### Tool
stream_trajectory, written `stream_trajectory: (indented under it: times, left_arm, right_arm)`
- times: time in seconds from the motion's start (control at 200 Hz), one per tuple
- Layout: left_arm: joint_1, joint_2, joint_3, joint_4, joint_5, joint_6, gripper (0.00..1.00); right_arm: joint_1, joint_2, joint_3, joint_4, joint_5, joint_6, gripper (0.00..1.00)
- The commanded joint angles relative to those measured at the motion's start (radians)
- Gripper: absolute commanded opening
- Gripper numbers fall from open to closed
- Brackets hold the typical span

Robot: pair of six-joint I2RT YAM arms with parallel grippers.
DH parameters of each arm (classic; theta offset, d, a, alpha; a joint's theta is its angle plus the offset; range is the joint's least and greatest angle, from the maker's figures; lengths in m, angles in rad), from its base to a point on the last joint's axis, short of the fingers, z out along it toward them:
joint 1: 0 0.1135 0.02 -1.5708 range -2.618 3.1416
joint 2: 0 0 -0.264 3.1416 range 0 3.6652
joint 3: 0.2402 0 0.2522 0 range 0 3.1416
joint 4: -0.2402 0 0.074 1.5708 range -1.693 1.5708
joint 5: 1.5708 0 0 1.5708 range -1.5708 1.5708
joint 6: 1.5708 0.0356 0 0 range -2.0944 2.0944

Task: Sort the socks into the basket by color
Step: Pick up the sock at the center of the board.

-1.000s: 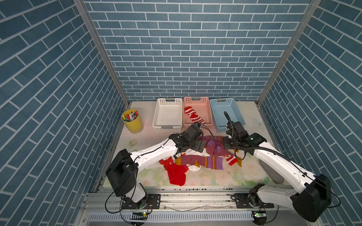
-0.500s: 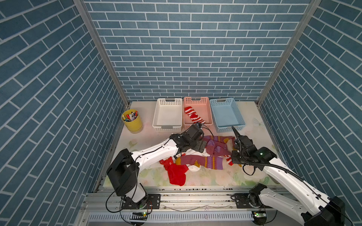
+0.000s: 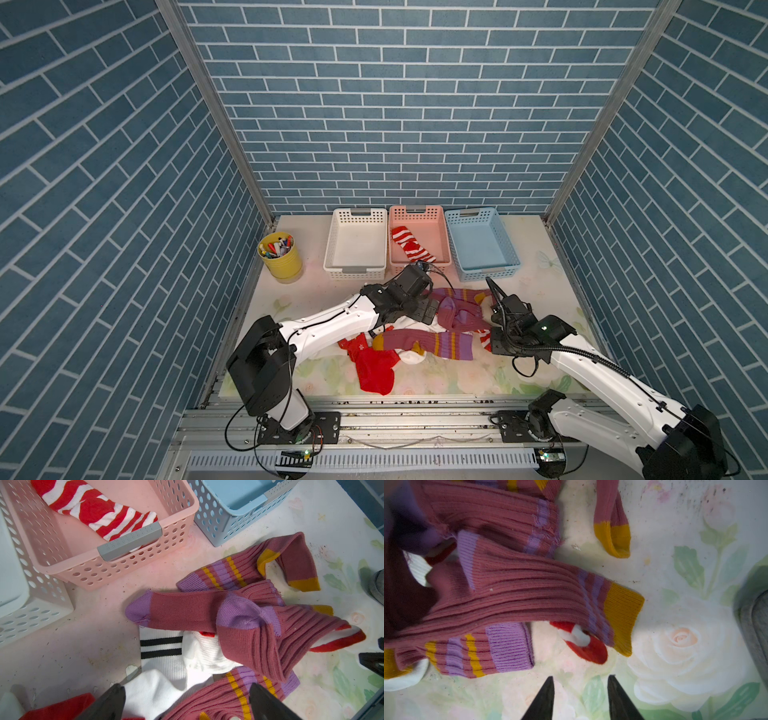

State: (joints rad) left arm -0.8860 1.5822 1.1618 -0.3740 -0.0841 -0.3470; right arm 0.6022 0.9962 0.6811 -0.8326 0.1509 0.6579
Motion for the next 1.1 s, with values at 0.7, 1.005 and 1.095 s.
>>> stream_trajectory:
  times: [0.7,1.005,1.095]
  left_arm:
    - [-0.005,-0.053,-0.034,-0.003,-0.027,0.014,1.0]
    - [-0.004,-0.124,-0.076,0.01,-0.046,0.02,1.0]
    - [-0.005,-0.163,-0.094,0.005,-0.064,0.028,1.0]
  right_arm:
    - [-0.001,0.08,-0.017,0.099,0.052,0.022,0.0]
    - [0.0,-0.048,0.162,0.019,-0.047,-0.081,0.0]
    - [0.001,-0.045,0.262,-0.015,-0.076,-0.123,0.0]
